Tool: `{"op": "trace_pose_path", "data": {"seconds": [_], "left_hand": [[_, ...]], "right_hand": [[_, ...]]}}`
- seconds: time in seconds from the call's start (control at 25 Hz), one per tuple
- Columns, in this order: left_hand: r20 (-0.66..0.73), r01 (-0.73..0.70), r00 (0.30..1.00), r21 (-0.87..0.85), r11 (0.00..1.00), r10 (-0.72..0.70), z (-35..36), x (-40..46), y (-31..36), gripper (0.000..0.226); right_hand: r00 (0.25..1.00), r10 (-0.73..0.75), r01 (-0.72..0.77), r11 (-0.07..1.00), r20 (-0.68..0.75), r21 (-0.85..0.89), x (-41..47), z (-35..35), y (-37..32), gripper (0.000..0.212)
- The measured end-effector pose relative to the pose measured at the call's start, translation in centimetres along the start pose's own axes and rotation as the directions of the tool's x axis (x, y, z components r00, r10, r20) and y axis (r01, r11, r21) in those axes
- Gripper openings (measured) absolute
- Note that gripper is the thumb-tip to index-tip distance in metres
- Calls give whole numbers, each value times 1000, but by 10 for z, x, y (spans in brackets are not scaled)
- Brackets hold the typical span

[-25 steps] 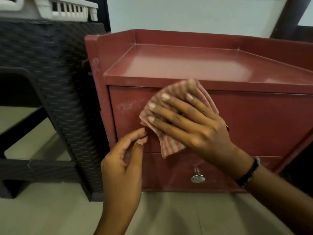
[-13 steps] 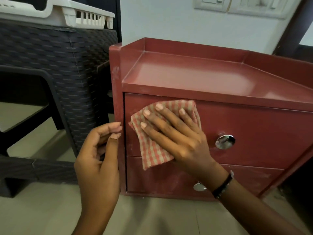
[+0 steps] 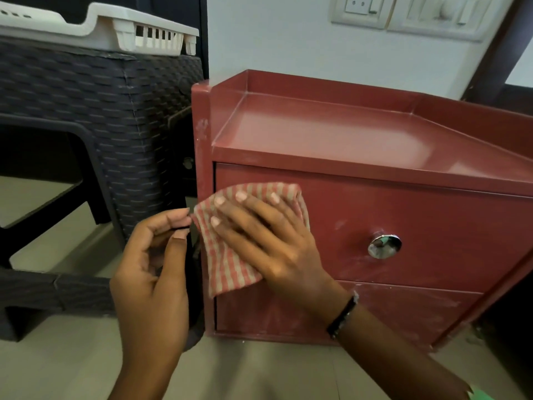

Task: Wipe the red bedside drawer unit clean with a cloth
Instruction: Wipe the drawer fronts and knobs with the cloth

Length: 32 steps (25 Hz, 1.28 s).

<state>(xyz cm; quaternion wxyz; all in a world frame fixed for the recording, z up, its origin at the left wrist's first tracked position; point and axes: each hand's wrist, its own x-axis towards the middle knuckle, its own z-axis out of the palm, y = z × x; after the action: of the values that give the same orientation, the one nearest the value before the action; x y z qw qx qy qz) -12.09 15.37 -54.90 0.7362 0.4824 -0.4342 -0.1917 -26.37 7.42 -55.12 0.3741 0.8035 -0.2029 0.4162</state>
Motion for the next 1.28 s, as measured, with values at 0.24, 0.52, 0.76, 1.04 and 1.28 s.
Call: {"op": "trace_pose_path", "data": {"seconds": [0.24, 0.52, 0.76, 1.04, 1.28], "left_hand": [[-40, 41, 998, -3, 999, -42, -11, 3, 1, 29], [-61, 53, 997, -24, 998, -54, -12, 8, 10, 29], [-106, 111, 988, -21, 994, -113, -10, 8, 6, 24], [-71, 102, 992, -18, 995, -103, -12, 7, 6, 26], [-90, 100, 991, 30, 995, -96, -22, 5, 3, 35]], "right_hand": [[987, -139, 136, 990, 83, 43, -9, -4, 2, 17], [981, 56, -48, 998, -187, 49, 44, -10, 1, 15], [909, 259, -258, 965, -328, 49, 72, -21, -3, 23], [965, 231, -247, 958, -122, -143, 59, -3, -29, 25], [968, 247, -250, 965, -41, -84, 70, -9, -24, 25]]}}
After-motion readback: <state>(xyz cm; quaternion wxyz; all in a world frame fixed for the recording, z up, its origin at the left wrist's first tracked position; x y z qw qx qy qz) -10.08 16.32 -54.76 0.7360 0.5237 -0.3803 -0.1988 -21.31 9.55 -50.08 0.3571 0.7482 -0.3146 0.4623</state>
